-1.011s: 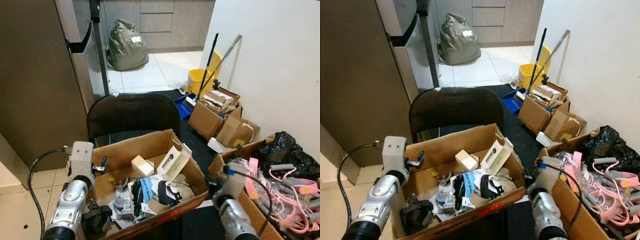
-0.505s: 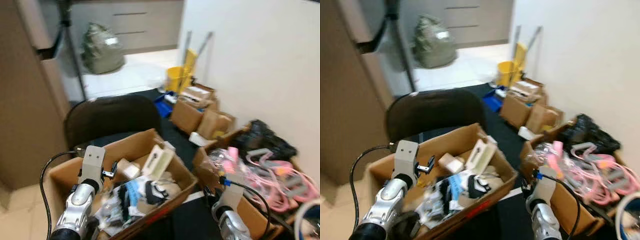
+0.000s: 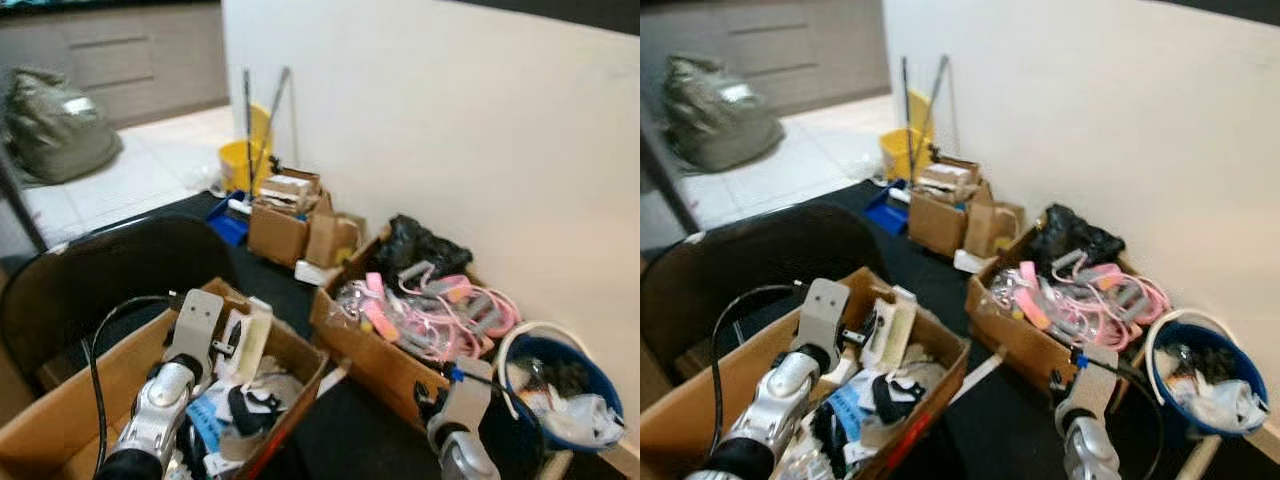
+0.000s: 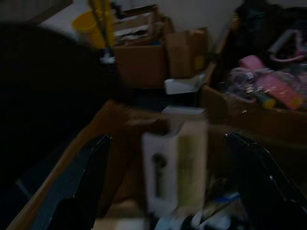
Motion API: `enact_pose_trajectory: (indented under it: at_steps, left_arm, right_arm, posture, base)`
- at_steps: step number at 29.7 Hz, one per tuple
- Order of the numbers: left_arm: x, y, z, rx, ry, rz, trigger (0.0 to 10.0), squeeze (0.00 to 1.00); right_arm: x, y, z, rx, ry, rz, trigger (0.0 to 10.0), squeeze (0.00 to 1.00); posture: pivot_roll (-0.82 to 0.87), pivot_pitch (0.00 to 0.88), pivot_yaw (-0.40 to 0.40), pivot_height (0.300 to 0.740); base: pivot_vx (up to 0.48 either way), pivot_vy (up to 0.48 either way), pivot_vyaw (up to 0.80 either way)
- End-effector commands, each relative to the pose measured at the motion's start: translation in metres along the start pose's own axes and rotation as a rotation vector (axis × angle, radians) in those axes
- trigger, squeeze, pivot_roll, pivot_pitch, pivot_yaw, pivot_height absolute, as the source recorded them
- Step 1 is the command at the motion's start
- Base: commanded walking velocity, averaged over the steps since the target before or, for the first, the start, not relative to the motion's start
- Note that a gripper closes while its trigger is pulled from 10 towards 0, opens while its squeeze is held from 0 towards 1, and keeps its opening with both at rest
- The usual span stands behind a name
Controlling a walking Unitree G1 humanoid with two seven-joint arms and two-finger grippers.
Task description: Picking trash to rubbish bin
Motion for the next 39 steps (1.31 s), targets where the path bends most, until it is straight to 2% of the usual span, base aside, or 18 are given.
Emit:
enact_pose_trajectory:
  at_steps: [1, 9, 26, 39]
  left_arm:
    - [-0.003, 0.000, -0.001, 0.002, 0.005, -0.013, 10.0, 0.00]
    - [-0.002, -0.001, 0.000, -0.002, 0.005, 0.012, 10.0, 0.00]
    - [-0.007, -0.007, 0.006, -0.002, 0.043, -0.014, 10.0, 0.00]
    - [-0.007, -0.005, -0.002, 0.041, 0.060, 0.012, 10.0, 0.00]
  right_arm:
    - [-0.005, 0.000, 0.005, -0.024, -0.015, -0.023, 10.0, 0.00]
    - [-0.012, -0.001, 0.011, -0.042, -0.014, -0.061, 10.0, 0.00]
    - [-0.018, -0.002, 0.016, -0.059, -0.014, -0.110, 10.0, 0.00]
    - [-0.021, -0.001, 0.019, -0.071, 0.003, -0.123, 10.0, 0.00]
  posture:
    - [-0.05, 0.007, -0.011, 0.740]
    - [-0.06, 0.019, -0.012, 0.740]
    - [-0.07, 0.030, 0.005, 0.740]
    - [-0.07, 0.036, 0.004, 0.740]
  base:
    - [0.000, 0.000, -0.80]
    - [0.000, 0.000, -0.80]
    - [0.000, 0.000, -0.80]
    - [0.000, 0.000, -0.80]
Point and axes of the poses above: a point about 5 cm out from each wrist's last joint towards the gripper, its own y axis pointing back from the gripper into the wrist, its own z axis along the axis of the wrist's last joint, x = y × z, the point moved 2 cm from there along -y, pointing out of the wrist towards the gripper, and after that the axes turned 15 degrees about -y, right-handed, at the moved point
